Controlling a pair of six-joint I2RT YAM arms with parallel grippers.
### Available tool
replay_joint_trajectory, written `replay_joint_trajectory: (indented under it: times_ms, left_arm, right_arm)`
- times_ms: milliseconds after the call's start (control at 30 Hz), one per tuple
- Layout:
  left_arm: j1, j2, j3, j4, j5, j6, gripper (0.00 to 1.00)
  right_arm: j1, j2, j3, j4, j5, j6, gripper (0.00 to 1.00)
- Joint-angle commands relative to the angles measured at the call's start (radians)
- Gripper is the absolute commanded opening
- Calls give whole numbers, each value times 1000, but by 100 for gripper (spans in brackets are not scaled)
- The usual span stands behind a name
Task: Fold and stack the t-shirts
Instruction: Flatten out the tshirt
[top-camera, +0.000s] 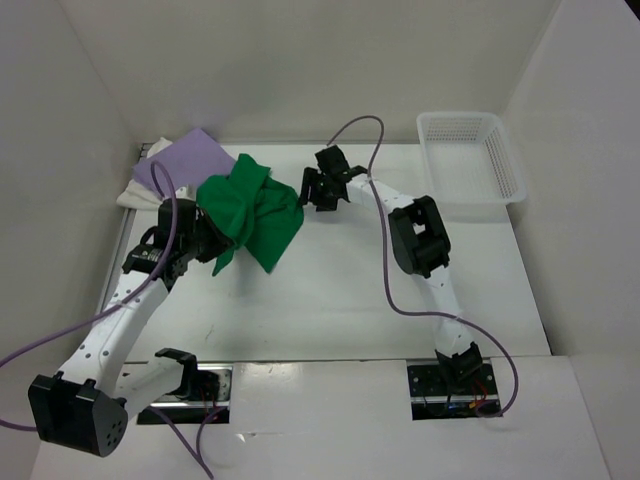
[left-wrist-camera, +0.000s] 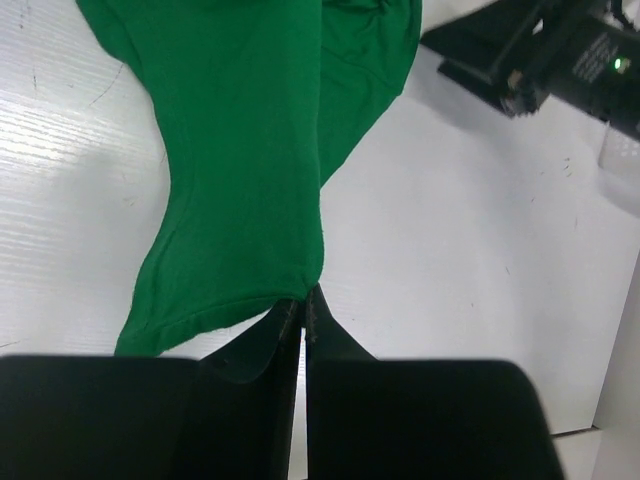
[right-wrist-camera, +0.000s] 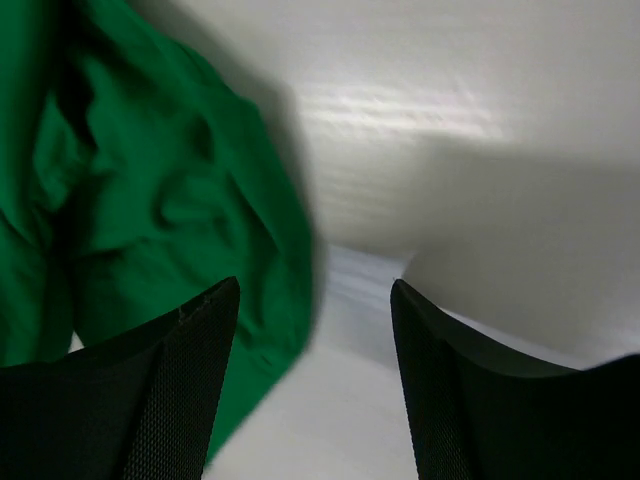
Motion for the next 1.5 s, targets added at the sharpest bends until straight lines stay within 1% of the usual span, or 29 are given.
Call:
replay_joint_trajectory:
  times_ms: [0, 67, 167, 200, 267, 333, 400, 433, 467, 533, 567, 600, 633, 667, 767, 800, 833, 900, 933, 967, 1033, 1133, 1167, 1200, 1267, 1333, 1367, 1400, 1467]
  left_arm:
    - [4, -20, -14, 14, 15, -7, 7]
    - [4, -29, -14, -4, 15, -7, 7]
    - [4, -40, -14, -22, 6, 2, 7]
    - [4, -40, -14, -22, 6, 13, 7]
    - [4, -40, -14, -32, -13, 22, 7]
    - [4, -40, -14, -32, -23, 31, 7]
    - [4, -17, -2, -32, -34, 40, 7]
    - [4, -17, -2, -21, -45, 51, 7]
    - [4, -2, 9, -12, -45, 51, 7]
    - [4, 26, 19, -3, -45, 63, 7]
    - [4, 43, 19, -3, -57, 74, 7]
    - [4, 43, 19, -2, -66, 83, 7]
    - [4, 58, 29, -2, -66, 83, 7]
    - [4, 69, 29, -2, -79, 94, 7]
    - [4, 78, 20, -22, -99, 105, 7]
    - [4, 78, 19, -22, -99, 105, 7]
    - [4, 89, 19, -22, -99, 105, 7]
    - [4, 98, 19, -32, -99, 105, 8]
    - [4, 98, 19, -32, -99, 105, 8]
    - [4, 98, 10, -32, -99, 105, 8]
    - [4, 98, -2, -22, -73, 94, 9]
    - [4, 98, -28, -3, -60, 82, 9]
    - [4, 98, -28, -3, -51, 70, 9]
    - [4, 89, -28, 7, -51, 70, 10]
    - [4, 89, -39, 16, -42, 59, 10]
    - [4, 89, -50, 28, -33, 48, 10]
    - [4, 89, -59, 42, -21, 48, 10]
    - [4, 89, -59, 42, -20, 48, 10]
    - [4, 89, -59, 53, -11, 48, 10]
  right_arm:
    - [47, 94, 182, -50, 48, -16, 68]
    - [59, 171, 284, -71, 57, -7, 65]
    - [70, 243, 378, -90, 28, 20, 38]
    - [70, 257, 416, -99, 28, 21, 18]
    - [70, 270, 449, -139, 51, 21, 0]
    - [61, 222, 406, -182, 104, 21, 0]
    - [27, 14, 140, -132, 175, 21, 0]
    - [-17, -73, 33, -45, 175, 37, 0]
    - [-45, -232, -154, -20, 187, 48, 0]
    - [-124, -360, -294, -9, 187, 59, 0]
    - [-146, -414, -418, -22, 187, 59, 0]
    - [-165, -510, -477, -31, 187, 59, 0]
    - [-187, -552, -532, -42, 187, 59, 2]
    - [-188, -622, -639, -42, 187, 59, 3]
    - [-200, -701, -804, -42, 200, 59, 6]
    - [-200, -736, -833, -51, 200, 59, 9]
    - [-200, -753, -868, -61, 212, 70, 17]
    - [-200, -816, -878, -61, 230, 70, 34]
    - [-200, -836, -869, -61, 245, 70, 50]
    - [-200, -855, -852, -73, 246, 60, 52]
    - [-200, -881, -798, -82, 247, 34, 52]
    - [-200, -858, -762, -49, 177, 25, 47]
    - [-200, -841, -752, -48, 158, 25, 40]
    - [-200, -826, -752, -35, 143, 39, 36]
    - [-200, -794, -752, 19, 117, 51, 34]
    - [-200, -730, -743, 31, 144, 51, 39]
    - [-209, -705, -731, 31, 144, 51, 50]
    - [-209, -682, -711, 47, 144, 51, 56]
    - [-209, -630, -682, 57, 154, 39, 57]
